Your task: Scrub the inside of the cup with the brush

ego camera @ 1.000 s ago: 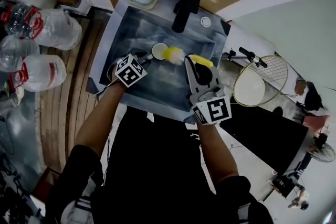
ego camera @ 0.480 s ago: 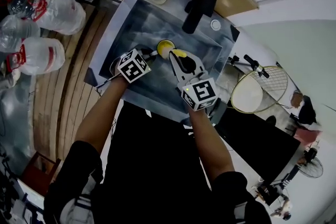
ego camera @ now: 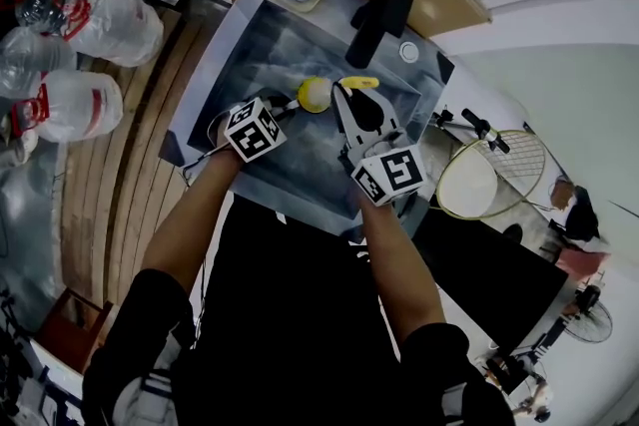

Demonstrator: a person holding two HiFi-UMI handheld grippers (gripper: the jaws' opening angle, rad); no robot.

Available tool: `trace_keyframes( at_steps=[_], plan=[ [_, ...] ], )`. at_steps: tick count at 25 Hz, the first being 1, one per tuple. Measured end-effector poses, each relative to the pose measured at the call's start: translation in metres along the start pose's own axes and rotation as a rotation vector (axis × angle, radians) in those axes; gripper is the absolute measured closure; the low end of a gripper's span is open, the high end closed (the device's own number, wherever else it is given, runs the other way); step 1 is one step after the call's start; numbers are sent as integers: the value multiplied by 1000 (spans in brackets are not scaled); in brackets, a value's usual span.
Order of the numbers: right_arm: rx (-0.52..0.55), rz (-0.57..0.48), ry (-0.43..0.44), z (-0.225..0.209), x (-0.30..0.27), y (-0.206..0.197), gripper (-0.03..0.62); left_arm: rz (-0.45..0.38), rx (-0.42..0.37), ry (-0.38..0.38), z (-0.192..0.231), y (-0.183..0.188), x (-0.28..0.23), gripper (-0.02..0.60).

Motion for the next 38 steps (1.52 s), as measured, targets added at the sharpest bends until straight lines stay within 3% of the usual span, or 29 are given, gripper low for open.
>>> trace_keyframes(
  at_steps=[2,5,10,14,20,25,30,33,38],
  plan=[
    [21,-22,6,1,-4,4,548,1,0,-6,0,0,0,503],
    [37,34,13,7,-10,-21,548,3,5,-9,0,-1,0,503],
    [-55,96,18,8,-9,-60,542,-2,17,-4,1,0,0,503],
    [7,115,21,1,-6,-44,549,0,20,-1,0,-1,0,503],
    [117,20,-44,-12,17,1,549,8,23,-14,-1,-1,0,505],
    [163,82,-38,-3,9,-23,549,10,24,-17,-2,-1,1,506],
    [138,121,-24,2,-2,-50,549,10,18,-16,-3,0,0,506],
    [146,136,-1,0,1,-38,549,12,19,-9,-3,0,1,506],
    [140,47,-33,-12,35,3,549,16,7,-6,-3,1,0,506]
  ],
)
Point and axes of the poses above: the fingertips, and each gripper's own axes: x backward along the fingers, z to its left, y out of its top, the point moved 9 cm from there along x, backward along the fingers, and after that the axes turned 12 degrees about -z, right-handed, at the moved point
